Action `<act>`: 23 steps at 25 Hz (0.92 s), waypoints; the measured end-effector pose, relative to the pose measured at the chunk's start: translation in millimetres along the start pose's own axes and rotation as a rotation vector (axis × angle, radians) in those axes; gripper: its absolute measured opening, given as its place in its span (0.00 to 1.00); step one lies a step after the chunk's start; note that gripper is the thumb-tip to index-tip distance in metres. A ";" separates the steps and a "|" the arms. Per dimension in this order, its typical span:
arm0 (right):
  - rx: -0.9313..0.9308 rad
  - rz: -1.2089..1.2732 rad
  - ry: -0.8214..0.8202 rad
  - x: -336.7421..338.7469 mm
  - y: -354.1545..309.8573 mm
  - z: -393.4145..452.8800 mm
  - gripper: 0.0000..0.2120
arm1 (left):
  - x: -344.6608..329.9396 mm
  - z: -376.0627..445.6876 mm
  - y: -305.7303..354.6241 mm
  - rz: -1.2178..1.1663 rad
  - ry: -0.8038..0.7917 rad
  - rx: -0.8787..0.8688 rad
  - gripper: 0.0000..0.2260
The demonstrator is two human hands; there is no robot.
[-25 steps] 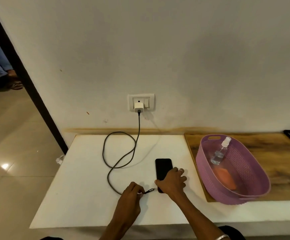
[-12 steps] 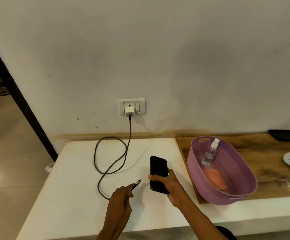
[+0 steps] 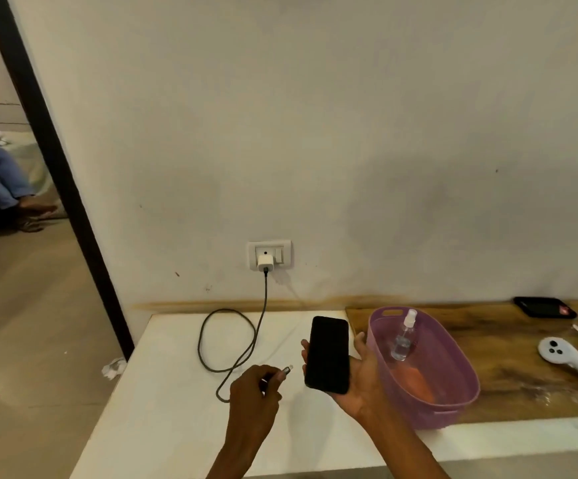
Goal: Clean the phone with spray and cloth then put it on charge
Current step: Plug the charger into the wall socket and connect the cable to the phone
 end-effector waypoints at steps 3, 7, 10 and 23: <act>0.044 0.006 -0.001 -28.2 -10.3 -12.9 0.35 | 7.4 -15.8 24.1 0.006 -0.008 -0.053 0.12; 0.098 0.068 -0.035 -67.5 -21.1 -26.1 0.29 | 10.3 -31.6 53.3 0.004 -0.061 -0.029 0.11; 0.103 0.109 -0.084 -90.2 -23.4 -37.1 0.28 | 10.7 -40.9 74.3 -0.045 -0.066 -0.012 0.09; 0.109 0.276 0.011 -131.3 -17.4 -60.6 0.29 | 16.6 -62.6 110.3 -0.139 0.038 0.081 0.10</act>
Point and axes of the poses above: each hand's wrist, its own z-axis towards the middle knuckle, its own x-axis out of the back of the hand, y = z × x, the point moved 8 cm from there along z, towards the middle knuckle, and after that the axes turned 10 degrees about x, right-handed, at the moved point
